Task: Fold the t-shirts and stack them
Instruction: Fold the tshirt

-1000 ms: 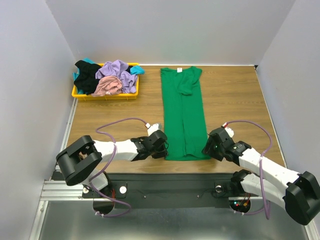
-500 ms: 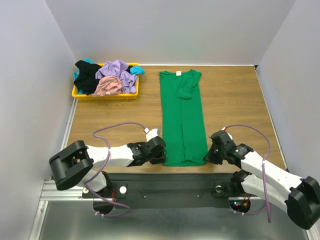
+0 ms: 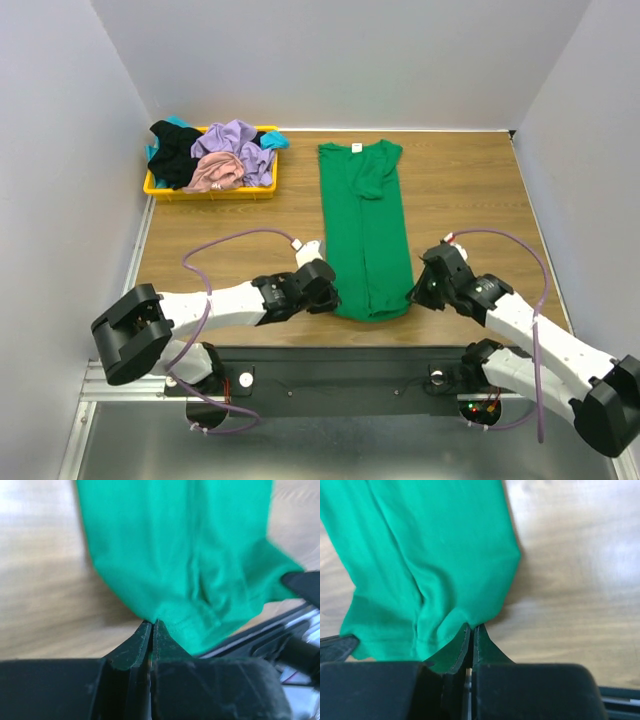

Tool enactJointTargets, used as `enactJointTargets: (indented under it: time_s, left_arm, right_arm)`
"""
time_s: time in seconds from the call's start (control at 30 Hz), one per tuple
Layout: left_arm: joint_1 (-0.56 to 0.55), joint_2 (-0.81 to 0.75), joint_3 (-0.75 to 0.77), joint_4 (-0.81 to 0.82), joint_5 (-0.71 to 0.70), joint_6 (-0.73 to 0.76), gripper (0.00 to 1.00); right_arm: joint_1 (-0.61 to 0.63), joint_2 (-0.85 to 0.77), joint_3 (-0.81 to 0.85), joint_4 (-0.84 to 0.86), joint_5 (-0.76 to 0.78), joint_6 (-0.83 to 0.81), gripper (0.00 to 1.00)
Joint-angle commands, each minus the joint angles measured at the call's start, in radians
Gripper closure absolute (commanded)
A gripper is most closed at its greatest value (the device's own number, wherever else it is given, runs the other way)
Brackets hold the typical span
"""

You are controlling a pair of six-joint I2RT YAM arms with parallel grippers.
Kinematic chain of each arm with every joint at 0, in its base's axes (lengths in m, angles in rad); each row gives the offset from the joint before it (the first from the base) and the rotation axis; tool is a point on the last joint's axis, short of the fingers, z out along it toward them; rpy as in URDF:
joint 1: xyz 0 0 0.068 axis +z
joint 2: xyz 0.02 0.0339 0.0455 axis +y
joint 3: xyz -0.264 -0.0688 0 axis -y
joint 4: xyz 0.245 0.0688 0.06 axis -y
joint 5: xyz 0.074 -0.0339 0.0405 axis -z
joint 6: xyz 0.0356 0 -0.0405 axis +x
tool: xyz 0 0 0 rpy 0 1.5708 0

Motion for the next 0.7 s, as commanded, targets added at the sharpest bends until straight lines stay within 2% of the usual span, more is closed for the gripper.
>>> enactJointTargets:
  time_s: [0.0, 0.33, 0.67]
  left_arm:
    - [0.063, 0.026, 0.097, -0.018, -0.018, 0.068, 1.0]
    - [0.258, 0.147, 0.253, 0.019, 0.1, 0.194, 1.0]
    - [0.384, 0.317, 0.469, 0.016, 0.139, 0.291, 1.0]
  right_arm:
    - [-0.001, 0.071, 0.084, 0.1, 0.098, -0.062, 0.99]
    - [-0.002, 0.356, 0.322, 0.2, 0.316, -0.123, 0.99]
    - [-0.057, 0.608, 0.558, 0.293, 0.41, -0.215, 1.0]
